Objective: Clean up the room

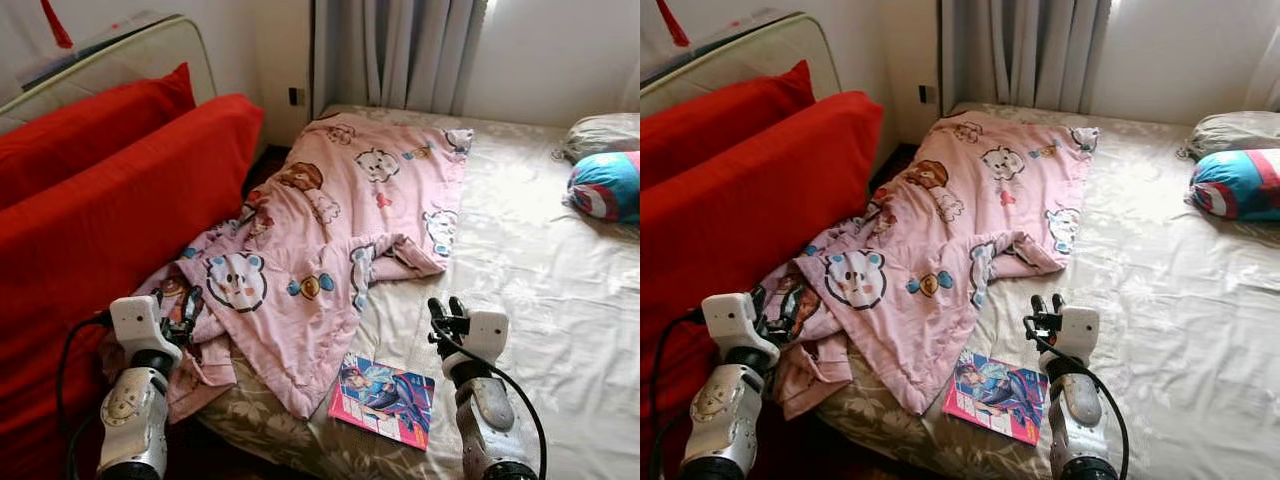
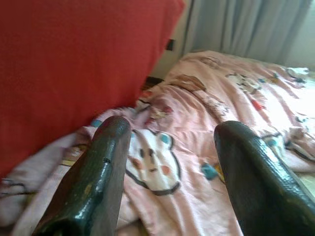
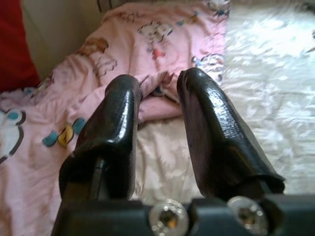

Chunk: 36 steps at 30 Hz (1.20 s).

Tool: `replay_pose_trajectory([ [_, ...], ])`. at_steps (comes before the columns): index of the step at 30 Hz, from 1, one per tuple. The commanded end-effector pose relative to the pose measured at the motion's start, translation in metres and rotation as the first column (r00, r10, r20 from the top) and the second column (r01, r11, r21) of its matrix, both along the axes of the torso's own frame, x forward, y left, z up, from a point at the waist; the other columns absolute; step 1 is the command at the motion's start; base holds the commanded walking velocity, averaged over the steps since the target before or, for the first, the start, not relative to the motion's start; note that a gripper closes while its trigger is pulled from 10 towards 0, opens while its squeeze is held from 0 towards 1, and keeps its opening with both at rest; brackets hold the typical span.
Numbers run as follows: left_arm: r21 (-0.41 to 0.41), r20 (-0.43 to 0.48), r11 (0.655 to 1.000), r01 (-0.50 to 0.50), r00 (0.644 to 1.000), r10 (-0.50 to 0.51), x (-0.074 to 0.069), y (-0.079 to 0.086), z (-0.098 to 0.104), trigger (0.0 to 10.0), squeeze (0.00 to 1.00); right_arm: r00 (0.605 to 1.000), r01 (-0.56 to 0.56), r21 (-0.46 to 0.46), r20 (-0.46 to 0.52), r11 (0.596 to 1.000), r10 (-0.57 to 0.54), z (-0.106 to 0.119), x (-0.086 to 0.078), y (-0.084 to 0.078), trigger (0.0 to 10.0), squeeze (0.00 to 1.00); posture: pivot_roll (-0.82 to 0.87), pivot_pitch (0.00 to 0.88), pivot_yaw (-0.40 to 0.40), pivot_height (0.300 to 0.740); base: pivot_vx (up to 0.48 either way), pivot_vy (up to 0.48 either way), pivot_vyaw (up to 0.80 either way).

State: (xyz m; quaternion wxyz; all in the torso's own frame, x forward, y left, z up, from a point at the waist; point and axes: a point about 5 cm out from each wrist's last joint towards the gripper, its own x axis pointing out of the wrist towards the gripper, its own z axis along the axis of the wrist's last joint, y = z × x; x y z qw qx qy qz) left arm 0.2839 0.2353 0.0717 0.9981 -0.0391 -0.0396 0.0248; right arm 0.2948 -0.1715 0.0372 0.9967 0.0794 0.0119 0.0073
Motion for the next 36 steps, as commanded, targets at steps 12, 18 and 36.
replay_pose_trajectory([
  [12, -0.021, -0.017, 0.999, -0.039, 0.999, 0.039, -0.03, -0.005, -0.005, 10.0, 0.0, 0.998, -0.044, -0.03, 0.042, 0.999, 0.045, 0.006, -0.012, 0.006, 10.0, 0.0, 0.06, 0.135, -0.043, 0.74, 0.0, 0.0, 0.0],
  [18, -0.024, -0.036, 1.0, -0.004, 0.999, 0.003, -0.035, -0.018, -0.007, 10.0, 0.0, 0.997, -0.04, -0.024, 0.067, 0.999, 0.041, 0.012, -0.018, 0.008, 10.0, 0.0, 0.07, 0.166, -0.059, 0.74, 0.0, 0.0, 0.0],
  [36, -0.033, -0.022, 0.999, 0.003, 1.0, -0.004, -0.034, -0.023, 0.007, 10.0, 0.0, 0.997, -0.079, -0.045, 0.016, 0.996, 0.08, 0.019, -0.02, 0.014, 10.0, 0.0, 0.05, 0.191, -0.058, 0.7, 0.0, 0.0, 0.0],
])
